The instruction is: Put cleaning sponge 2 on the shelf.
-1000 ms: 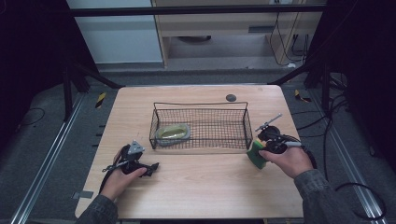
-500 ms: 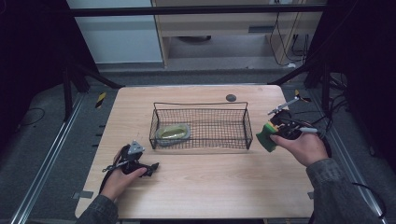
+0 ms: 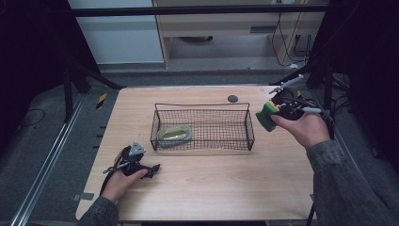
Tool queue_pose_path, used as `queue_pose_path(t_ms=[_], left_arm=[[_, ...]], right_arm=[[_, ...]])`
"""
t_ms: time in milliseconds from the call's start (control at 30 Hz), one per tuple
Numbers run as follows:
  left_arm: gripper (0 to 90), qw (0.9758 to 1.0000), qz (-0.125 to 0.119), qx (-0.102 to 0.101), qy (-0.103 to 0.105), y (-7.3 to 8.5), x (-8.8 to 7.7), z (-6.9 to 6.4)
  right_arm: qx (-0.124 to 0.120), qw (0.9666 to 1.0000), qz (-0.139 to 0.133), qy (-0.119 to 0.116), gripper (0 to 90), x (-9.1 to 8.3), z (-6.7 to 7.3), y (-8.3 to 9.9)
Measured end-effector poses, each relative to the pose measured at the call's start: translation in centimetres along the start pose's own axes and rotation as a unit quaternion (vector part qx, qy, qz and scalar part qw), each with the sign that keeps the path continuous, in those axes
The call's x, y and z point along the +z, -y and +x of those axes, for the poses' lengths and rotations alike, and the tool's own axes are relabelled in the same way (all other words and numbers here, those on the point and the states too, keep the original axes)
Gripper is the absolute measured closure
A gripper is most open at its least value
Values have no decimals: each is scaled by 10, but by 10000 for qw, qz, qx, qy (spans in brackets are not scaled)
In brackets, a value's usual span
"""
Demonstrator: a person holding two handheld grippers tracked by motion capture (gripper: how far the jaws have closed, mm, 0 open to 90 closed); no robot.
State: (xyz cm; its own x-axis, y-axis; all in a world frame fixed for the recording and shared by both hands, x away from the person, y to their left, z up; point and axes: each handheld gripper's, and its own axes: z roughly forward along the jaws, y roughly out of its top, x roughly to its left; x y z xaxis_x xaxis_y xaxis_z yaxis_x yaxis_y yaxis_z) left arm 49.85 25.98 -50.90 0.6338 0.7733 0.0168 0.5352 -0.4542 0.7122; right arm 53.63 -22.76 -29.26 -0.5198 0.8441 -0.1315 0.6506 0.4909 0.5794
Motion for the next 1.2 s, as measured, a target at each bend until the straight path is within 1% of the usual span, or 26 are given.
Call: queue_pose_path(t_ms=[67,167,333,400,633,733,900,1000,1200], left_arm=[[0,10000,-1,0,-5,0,0,0],[0,10000,1,17,-3,0,0,0],[0,10000,0,16,-3,0,0,0],[0,10000,0,16,-8,0,0,0],[0,10000,-1,16,-7,0,0,0],[0,10000,0,17,-7,0,0,0],[0,10000,1,17,-3,0,0,0],[0,10000,1,18,-7,0,0,0],[0,10000,2,17,-1,0,0,0]], right_arm=[[-57,10000,-17,16,648,3,1,-7],[-81,10000,-2,10,648,9,4,-15],[-142,9999,-41,-36,648,18,10,-25],[-158,9999,-47,-22,648,21,13,-29],[-143,9999,-51,-25,648,36,20,-40],[-126,9999,-63,-39,649,42,22,-44],[-188,9998,-1,-30,648,51,28,-47],[-227,9997,-10,-44,648,57,30,-48],[-233,9997,108,-53,648,71,33,-47]])
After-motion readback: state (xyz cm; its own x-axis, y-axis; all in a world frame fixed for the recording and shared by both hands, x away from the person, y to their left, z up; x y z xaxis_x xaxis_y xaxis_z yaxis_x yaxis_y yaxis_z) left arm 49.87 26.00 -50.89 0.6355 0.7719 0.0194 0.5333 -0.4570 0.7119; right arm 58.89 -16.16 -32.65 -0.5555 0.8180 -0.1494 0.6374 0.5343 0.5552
